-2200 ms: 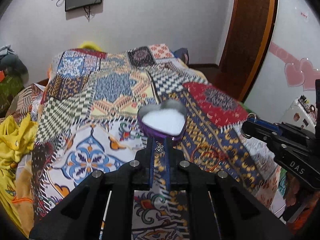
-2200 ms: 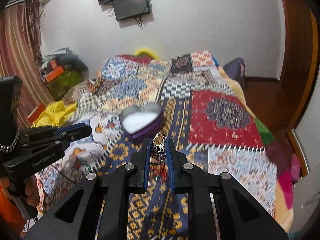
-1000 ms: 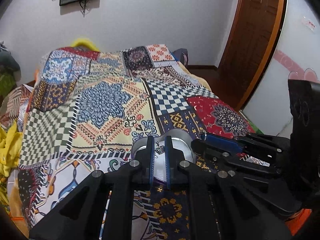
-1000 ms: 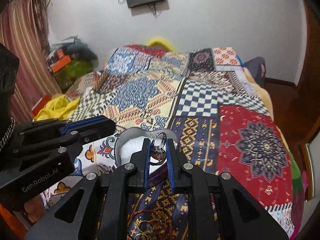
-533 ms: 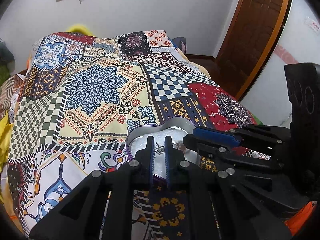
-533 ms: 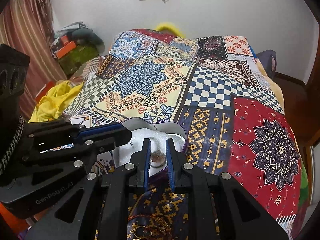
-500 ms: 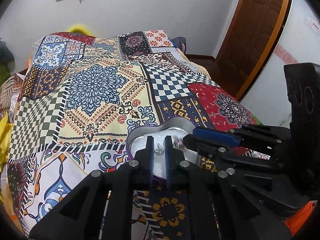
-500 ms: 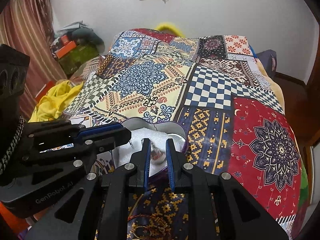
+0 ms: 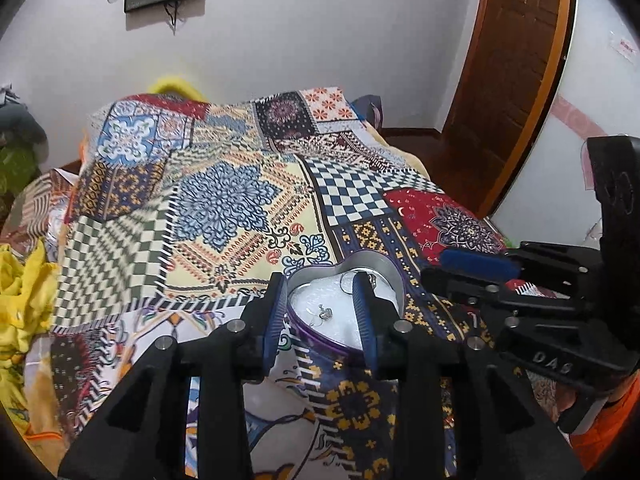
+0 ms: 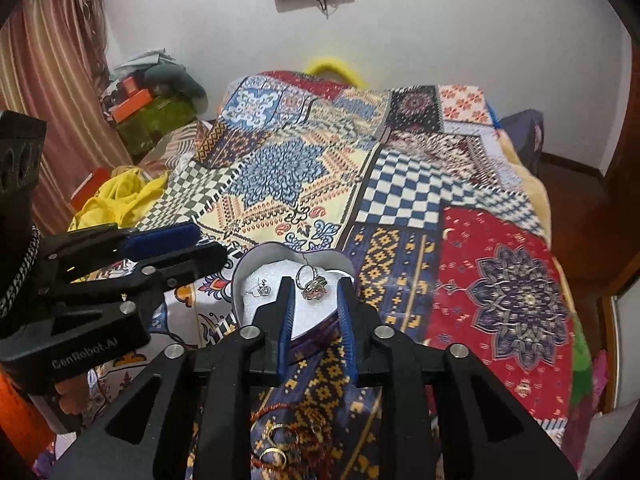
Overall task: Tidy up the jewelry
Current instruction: 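Carry the ring into the heart tin and open the right gripper, then grasp the red string bracelet with the right gripper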
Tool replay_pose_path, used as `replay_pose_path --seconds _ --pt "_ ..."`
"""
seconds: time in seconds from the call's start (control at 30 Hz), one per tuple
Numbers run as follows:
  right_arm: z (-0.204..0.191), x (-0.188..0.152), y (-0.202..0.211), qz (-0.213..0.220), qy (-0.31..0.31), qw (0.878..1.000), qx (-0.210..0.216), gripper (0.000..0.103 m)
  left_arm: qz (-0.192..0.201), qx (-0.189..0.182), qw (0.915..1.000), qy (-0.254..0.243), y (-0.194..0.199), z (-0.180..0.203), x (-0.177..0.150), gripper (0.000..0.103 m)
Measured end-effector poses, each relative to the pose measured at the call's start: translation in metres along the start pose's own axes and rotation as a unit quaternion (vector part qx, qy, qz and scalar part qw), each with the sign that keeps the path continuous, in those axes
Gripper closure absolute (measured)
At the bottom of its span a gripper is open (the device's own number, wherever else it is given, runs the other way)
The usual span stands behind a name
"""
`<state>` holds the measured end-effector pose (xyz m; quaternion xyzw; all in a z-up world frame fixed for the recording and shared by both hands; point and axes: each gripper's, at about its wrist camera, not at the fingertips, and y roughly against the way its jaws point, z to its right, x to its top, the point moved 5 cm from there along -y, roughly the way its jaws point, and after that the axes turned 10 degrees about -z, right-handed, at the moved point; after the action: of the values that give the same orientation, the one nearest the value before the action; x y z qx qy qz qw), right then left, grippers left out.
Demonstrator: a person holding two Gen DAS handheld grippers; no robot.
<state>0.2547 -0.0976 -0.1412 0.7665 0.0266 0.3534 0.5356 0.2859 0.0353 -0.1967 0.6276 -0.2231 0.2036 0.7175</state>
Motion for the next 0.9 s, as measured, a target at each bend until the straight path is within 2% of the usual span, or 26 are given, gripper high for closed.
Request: replay_pose_path --seconds 0.17,0.23,0.4,0.63,0.9 --pt "-0.003 -0.003 0.026 0.024 0.000 1.000 -0.014 0.076 0.025 0.026 0.9993 -0.011 0.028 0.005 -0.004 0.053" --pt "-0.003 -0.006 0.036 0.034 0.000 0.999 -0.021 0.074 0.027 0.032 0.9990 -0.014 0.035 0.009 -0.007 0.050" --pt "-0.001 -0.019 0.054 0.049 -0.002 0.997 -0.053 0.066 0.018 0.024 0.9994 -0.017 0.044 0.018 -0.018 0.048" --pt "0.008 -0.039 0.063 0.045 -0.017 0.996 -0.072 0.065 -0.013 0.023 0.9994 -0.023 0.036 0.025 -0.041 0.048" --pt "0.024 -0.067 0.057 0.025 -0.041 0.996 -0.073 0.065 -0.058 0.013 0.9981 -0.012 0.014 0.027 -0.073 0.048"
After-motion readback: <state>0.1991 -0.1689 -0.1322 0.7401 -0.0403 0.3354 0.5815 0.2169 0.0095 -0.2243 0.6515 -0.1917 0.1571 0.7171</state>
